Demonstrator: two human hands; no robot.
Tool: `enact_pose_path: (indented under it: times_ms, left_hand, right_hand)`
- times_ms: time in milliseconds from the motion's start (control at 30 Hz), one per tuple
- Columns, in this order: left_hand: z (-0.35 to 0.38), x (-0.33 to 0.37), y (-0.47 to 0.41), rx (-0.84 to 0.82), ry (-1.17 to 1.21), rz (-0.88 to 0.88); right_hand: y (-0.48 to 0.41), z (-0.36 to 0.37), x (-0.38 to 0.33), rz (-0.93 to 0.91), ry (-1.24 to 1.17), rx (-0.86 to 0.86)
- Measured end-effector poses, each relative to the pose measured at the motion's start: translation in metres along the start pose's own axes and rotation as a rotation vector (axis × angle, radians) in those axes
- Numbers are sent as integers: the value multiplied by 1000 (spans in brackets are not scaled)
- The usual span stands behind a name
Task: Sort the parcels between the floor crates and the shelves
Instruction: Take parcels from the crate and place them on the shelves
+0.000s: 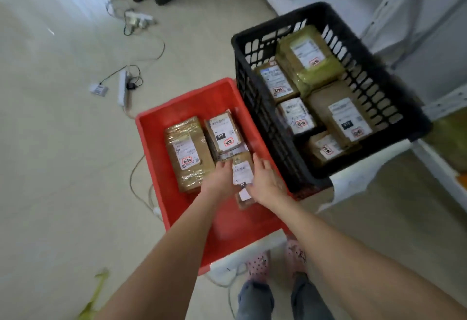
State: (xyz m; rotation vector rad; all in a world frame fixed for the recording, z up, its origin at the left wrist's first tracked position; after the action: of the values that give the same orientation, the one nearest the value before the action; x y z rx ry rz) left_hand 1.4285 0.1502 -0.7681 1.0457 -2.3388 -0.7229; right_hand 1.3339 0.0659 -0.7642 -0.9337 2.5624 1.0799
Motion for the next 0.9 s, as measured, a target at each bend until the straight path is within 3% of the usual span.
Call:
enact_pose_path:
  times_ms: [233,400,600,900]
  left_hand:
    - [-82,95,52,235,-267,321]
    - [-86,207,96,263,-445,547]
    - [-46,364,183,229,-496,797]
    - [71,570,353,245,-546,1060]
  right_hand:
    - [81,-107,27,1,-40,215]
    - [157,-175,101,118,-59,371]
    - [287,-223,223,338,-120,515]
    - [504,-242,406,586,-174,734]
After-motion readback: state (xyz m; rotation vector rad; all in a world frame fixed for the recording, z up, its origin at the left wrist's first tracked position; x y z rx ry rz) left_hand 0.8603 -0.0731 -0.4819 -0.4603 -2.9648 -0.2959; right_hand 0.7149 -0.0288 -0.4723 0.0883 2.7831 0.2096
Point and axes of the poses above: each hand's wrist, its own y-axis away from the middle knuckle, its own z-axis out of the palm, x = y × z, the point moved 4 cm from there along -y, towards the middle knuckle, and after that the axes turned 1 degree about -x, right-handed, at the moved point
